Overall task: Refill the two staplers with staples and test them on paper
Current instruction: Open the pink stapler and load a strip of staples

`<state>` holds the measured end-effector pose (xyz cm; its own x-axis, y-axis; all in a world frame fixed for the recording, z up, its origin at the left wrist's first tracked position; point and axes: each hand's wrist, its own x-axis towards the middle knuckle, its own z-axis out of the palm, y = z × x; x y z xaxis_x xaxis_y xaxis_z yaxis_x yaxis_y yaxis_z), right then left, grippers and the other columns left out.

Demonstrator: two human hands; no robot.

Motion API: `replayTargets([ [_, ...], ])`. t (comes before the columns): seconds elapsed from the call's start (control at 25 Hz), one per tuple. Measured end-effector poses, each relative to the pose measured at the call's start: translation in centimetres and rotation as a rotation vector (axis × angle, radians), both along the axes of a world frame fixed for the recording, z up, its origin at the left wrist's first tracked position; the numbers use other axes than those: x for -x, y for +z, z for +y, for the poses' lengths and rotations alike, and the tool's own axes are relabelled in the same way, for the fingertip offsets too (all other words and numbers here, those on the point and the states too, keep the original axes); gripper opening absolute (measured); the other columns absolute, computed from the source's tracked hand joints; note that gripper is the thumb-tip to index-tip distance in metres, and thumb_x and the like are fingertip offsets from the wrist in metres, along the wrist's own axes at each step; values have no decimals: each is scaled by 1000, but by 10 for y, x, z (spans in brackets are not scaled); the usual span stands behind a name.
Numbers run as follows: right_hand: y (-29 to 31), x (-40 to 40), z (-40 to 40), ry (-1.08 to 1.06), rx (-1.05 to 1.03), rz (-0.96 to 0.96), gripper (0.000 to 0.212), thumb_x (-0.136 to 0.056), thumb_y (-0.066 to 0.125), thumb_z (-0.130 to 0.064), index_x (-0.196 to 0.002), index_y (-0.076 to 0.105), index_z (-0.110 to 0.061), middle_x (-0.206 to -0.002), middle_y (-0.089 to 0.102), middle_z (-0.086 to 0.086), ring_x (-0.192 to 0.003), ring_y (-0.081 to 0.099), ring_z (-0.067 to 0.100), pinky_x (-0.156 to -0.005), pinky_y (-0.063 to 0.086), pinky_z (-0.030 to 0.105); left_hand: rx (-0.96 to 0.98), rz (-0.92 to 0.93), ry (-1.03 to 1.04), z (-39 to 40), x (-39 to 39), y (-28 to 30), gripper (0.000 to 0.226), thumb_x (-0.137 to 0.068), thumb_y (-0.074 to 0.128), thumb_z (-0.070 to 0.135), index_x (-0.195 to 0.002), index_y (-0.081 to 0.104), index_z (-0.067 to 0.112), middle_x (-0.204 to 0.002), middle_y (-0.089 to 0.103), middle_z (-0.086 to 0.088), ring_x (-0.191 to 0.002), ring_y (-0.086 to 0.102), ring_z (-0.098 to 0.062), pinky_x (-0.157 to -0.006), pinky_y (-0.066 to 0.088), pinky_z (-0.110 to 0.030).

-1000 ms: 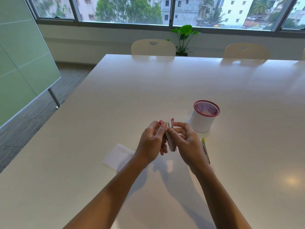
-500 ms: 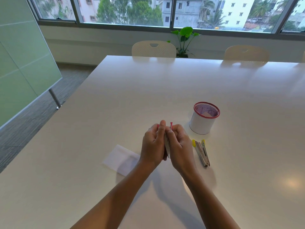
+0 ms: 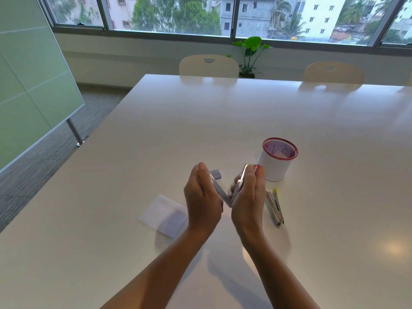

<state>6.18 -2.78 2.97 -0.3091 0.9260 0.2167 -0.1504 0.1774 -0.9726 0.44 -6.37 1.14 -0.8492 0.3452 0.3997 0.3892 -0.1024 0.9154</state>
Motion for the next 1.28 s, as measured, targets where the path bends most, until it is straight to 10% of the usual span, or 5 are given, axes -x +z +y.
replayTargets([
  [0.12, 4, -1, 0, 2, -32, 1, 28, -102, 34, -37, -84, 43, -17, -68, 46, -1, -58, 51, 2, -52, 44, 18, -28, 38, 3, 0, 1, 4, 31, -103, 29, 41, -74, 36, 34, -63, 44, 9, -58, 56, -25, -55, 54, -46],
  [0.28, 11, -4, 7, 9, -38, -30, 24, -106, 36, -26, -85, 48, -21, -72, 50, -3, -60, 55, -6, -53, 46, 13, -97, 36, -12, -2, 4, 15, 39, -101, 32, 53, -80, 42, 22, -62, 53, 16, -54, 62, -8, -47, 49, -18],
  [0.64, 9, -12, 54, 7, 227, -9, 31, -103, 48, -31, -125, 60, -15, -95, 65, -1, -83, 66, 9, -87, 58, 27, -56, -58, -51, -3, 9, 15, 20, -102, 40, 32, -88, 46, 20, -71, 71, 1, -43, 64, -18, -39, 52, -29],
  [1.28, 19, -30, 87, 168, 162, -35, 26, -97, 60, -23, -118, 57, -8, -96, 77, 8, -80, 73, 13, -70, 56, 20, 269, -347, -695, -10, 22, 0, 41, -106, 37, 19, -92, 70, 0, -65, 66, -15, -45, 52, -25, -43, 44, -25],
])
